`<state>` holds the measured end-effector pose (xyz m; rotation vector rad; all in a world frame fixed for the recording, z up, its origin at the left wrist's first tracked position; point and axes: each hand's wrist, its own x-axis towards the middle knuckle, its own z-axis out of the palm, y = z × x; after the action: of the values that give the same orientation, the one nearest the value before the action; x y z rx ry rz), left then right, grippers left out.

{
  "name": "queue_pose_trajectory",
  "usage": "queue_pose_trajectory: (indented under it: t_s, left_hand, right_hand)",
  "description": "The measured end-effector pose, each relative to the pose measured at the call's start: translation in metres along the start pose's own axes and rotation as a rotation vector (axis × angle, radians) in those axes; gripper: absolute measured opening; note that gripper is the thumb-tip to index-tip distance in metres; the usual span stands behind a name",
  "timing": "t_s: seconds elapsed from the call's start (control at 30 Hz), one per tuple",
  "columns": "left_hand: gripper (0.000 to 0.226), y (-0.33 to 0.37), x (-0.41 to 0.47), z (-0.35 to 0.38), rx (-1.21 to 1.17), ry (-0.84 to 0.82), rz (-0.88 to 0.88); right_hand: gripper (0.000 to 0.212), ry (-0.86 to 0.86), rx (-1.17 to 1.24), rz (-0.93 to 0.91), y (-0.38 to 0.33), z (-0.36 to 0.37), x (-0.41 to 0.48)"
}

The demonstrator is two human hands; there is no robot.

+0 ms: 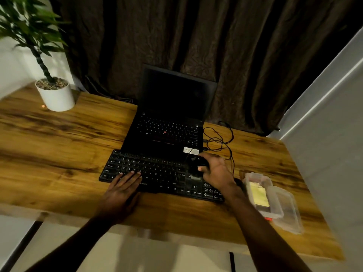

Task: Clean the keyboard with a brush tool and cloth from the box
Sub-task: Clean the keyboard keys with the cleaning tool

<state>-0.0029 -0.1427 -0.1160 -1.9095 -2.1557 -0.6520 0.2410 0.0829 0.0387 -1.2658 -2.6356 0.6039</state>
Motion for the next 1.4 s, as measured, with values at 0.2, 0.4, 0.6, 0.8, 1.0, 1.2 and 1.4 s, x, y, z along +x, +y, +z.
queue_pose_trajectory:
  t_s: [0.2, 0.4, 0.6, 0.8, 1.0, 1.2, 1.4]
  left_hand:
    - [0.054, 0.002, 0.002, -0.003, -0.013, 0.009, 0.003]
    - [0.055, 0.002, 0.001, -0.004, -0.009, -0.026, -0.015]
    - [0.057, 0.002, 0.001, -0.006, -0.030, -0.029, -0.025]
    - [0.058, 0.002, 0.003, -0.005, -0.020, -0.052, -0.045]
    - [0.061, 0.005, 0.002, -0.006, -0.033, -0.051, -0.064]
    - [0.064, 0.005, 0.003, -0.008, -0.030, -0.061, -0.059]
    - [0.057, 0.005, 0.003, -0.006, -0.020, -0.048, -0.055]
  right_hand:
    - [0.046, -0.010, -0.048, 0.000, 0.022, -0.014, -0.004]
    - [0.047, -0.012, -0.061, 0.022, 0.022, -0.008, -0.002]
    - [0.053, -0.051, 0.061, 0.004, 0.007, 0.004, 0.002]
    - [0.053, -0.030, -0.037, 0.110, 0.056, -0.025, -0.018]
    - [0.046, -0.017, -0.038, 0.031, 0.035, -0.009, -0.022]
    - [0.045, -0.036, -0.093, 0.033, 0.044, -0.016, -0.025]
    - [0.055, -0.019, -0.124, 0.079, 0.080, -0.018, -0.026]
